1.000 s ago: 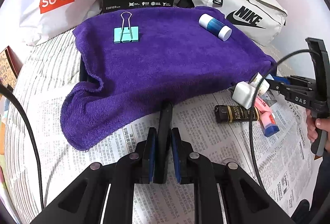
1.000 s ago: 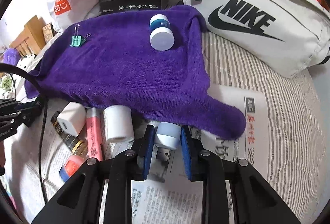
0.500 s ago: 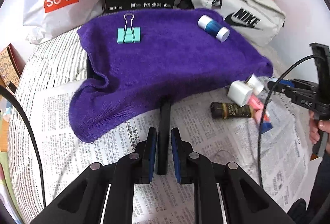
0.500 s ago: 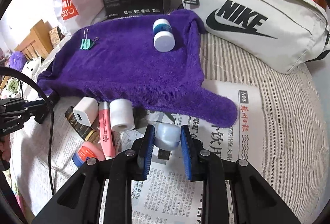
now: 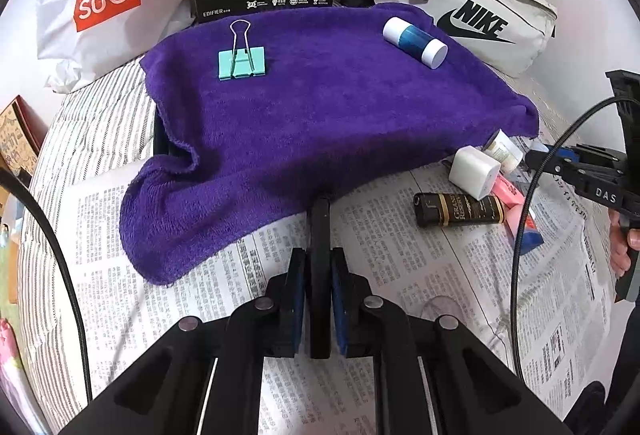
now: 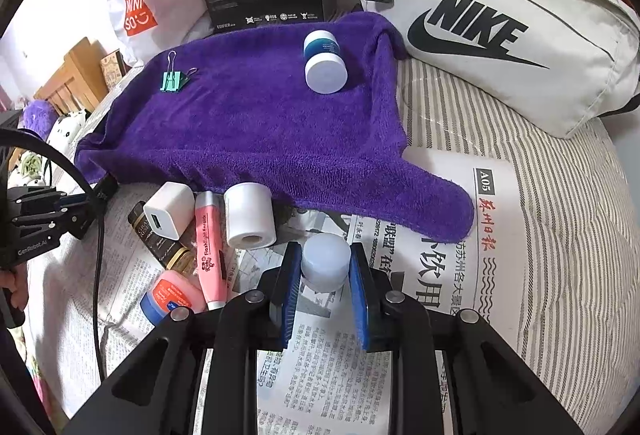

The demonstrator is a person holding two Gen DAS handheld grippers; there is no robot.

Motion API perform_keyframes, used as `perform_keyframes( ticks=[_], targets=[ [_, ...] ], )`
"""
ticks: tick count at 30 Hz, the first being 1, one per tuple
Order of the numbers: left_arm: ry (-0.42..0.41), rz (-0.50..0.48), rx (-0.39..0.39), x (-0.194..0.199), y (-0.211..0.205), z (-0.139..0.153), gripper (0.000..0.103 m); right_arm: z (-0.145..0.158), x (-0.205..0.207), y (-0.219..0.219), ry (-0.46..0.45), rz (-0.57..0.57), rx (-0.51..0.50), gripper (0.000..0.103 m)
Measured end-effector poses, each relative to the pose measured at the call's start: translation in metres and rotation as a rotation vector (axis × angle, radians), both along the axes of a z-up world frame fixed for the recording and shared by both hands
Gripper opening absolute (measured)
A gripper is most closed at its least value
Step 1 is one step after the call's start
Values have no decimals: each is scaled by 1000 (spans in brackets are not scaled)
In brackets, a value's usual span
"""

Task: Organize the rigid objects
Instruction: 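Carry the marker and small bottle onto the purple towel and release both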

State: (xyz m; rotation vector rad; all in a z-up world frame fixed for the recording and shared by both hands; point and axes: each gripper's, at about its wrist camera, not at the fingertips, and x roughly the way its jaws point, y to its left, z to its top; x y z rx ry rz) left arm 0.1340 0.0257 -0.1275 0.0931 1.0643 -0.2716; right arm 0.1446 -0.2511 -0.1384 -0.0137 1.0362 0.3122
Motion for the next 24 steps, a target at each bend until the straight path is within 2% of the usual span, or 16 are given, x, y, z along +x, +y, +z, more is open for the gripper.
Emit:
perform_keyframes(
  ticks=[11,17,24],
  targets=[
    [0,-6,-11,0,1,-1,12,-9,8,8,-1,8,-13,24],
    [-6,0,-29,-2,6,3,12,3,3,2,-16,14,-10,24],
    [-45,5,-68,-9,15,25,12,21,2,1,-40,23,0,24]
  ],
)
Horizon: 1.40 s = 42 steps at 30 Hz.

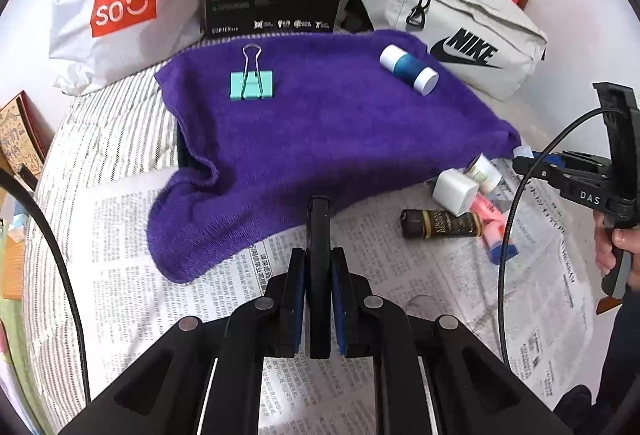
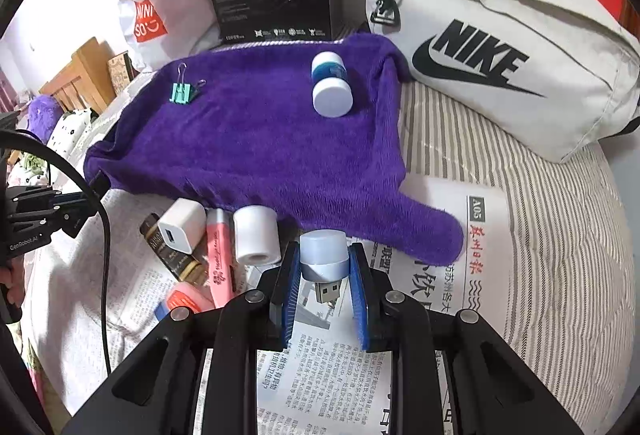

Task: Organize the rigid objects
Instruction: 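Carry the marker and small bottle onto the purple towel and release both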

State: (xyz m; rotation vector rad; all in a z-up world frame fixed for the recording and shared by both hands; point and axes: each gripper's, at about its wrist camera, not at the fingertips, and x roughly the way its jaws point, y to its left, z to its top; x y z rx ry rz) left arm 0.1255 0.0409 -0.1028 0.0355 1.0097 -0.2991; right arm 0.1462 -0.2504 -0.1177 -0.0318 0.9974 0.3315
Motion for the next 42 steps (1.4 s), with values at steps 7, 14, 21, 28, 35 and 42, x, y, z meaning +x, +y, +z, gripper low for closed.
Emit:
perform_keyframes(
  ticks=[7,14,21,28,35,42],
  targets=[
    [-45,16,-16,-3,6,20,12,16,5,3,-20,17,22,24],
    [-60,33,-24,12,9,29,12,25,21,7,-31,24,41,24],
    [-64,33,-25,35,11,32,12,30,43,14,-40,34,35,24],
    [-54,32,-18,58,12,26,12,23,67,19,-24,43,32,24],
    [-29,32,-12,82,16,14,12,7,95,22,7,39,-4,24],
    [-1,41,-11,105,22,-3,12,-10,117,30,44,51,-46,24]
  ],
)
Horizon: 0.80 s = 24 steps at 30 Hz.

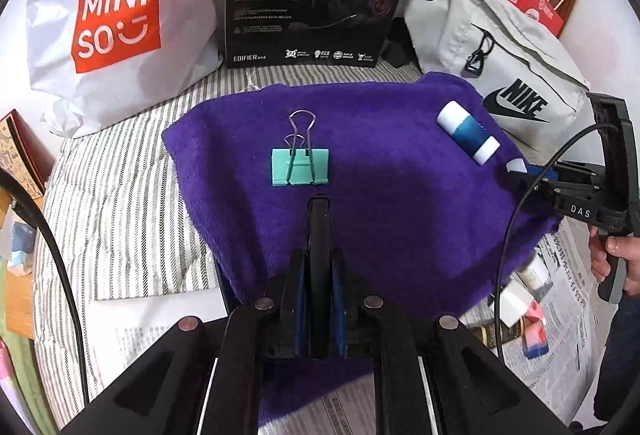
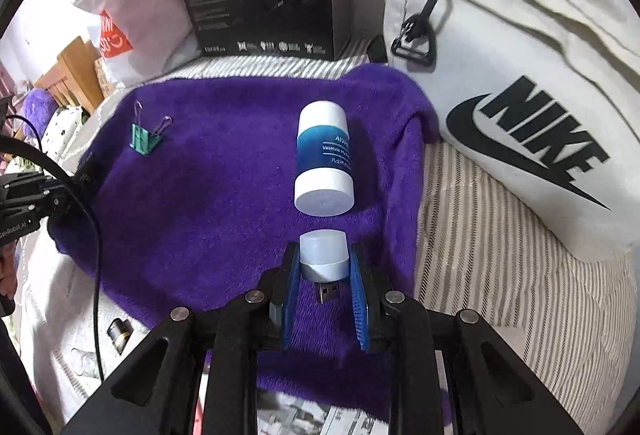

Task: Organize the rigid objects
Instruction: 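Carry the marker and small bottle onto the purple towel and release both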

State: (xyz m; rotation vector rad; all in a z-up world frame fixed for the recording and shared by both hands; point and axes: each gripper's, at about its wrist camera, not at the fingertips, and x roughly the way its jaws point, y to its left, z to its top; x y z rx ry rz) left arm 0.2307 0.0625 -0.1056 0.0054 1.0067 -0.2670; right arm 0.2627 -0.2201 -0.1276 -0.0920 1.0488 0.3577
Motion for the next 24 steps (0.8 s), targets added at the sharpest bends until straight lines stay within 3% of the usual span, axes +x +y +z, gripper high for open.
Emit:
perform_keyframes(
  ticks=[12,24],
  targets=[
    [38,10,9,21,7,-18,12,-18,19,12,17,40,-46,24],
    [43,7,57,33,2,-20,13,-17,18,13,3,44,-38,25]
  ],
)
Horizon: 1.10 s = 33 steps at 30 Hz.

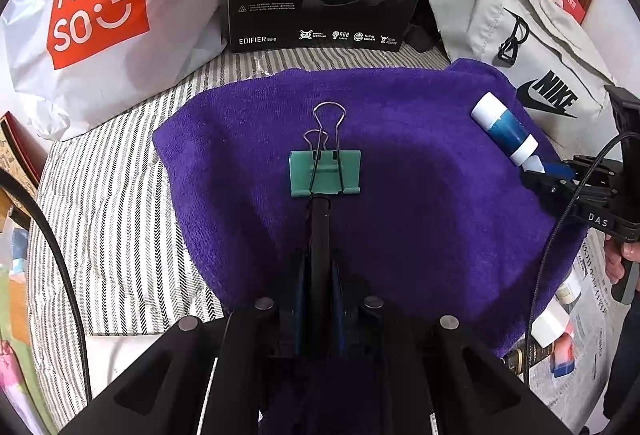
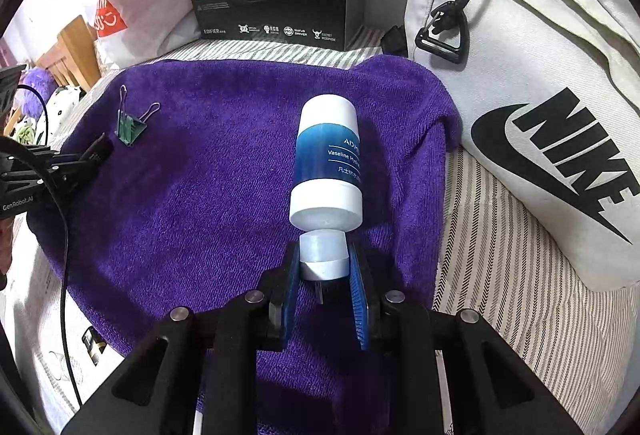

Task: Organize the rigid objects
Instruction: 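Carry the marker and small bottle onto the purple towel and release both, then withdraw both open tools back toward the newspaper items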

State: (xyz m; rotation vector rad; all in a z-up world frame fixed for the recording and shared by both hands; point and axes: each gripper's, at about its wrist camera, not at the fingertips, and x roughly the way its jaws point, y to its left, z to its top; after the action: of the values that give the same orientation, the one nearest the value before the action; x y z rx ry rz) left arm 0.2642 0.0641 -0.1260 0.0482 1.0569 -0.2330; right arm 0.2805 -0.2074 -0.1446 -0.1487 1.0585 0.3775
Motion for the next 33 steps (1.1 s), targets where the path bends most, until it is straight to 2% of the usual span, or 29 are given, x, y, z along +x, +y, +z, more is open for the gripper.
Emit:
perform_keyframes(
  ticks=[7,8,10,13,16,21,24,33],
  targets=[
    [6,1,36,-2,-8,-1,18,2,-4,1,5,15,18,38],
    [7,0,38,-3,-8,-1,19,4,-6,1,6,14,20,43],
    [13,0,36,-7,-10,-1,27,7,-10,1,-2,10,16,51],
    [19,-10,49,-14,-15,-1,38,14,-17,-1,-7,5,14,52],
    [25,5,79,-20,-17,-1,39,24,-27,-6,-24,-14,9,57],
    [19,28,99,-38,-17,7,39,40,-51,-18,-43,-46,30,59],
    [-8,23,84,-55,-18,19,39,45,-68,-26,-51,-65,47,65],
    [-57,-39,37,-110,-38,37,40,53,-114,-37,-47,-97,108,65]
  ],
)
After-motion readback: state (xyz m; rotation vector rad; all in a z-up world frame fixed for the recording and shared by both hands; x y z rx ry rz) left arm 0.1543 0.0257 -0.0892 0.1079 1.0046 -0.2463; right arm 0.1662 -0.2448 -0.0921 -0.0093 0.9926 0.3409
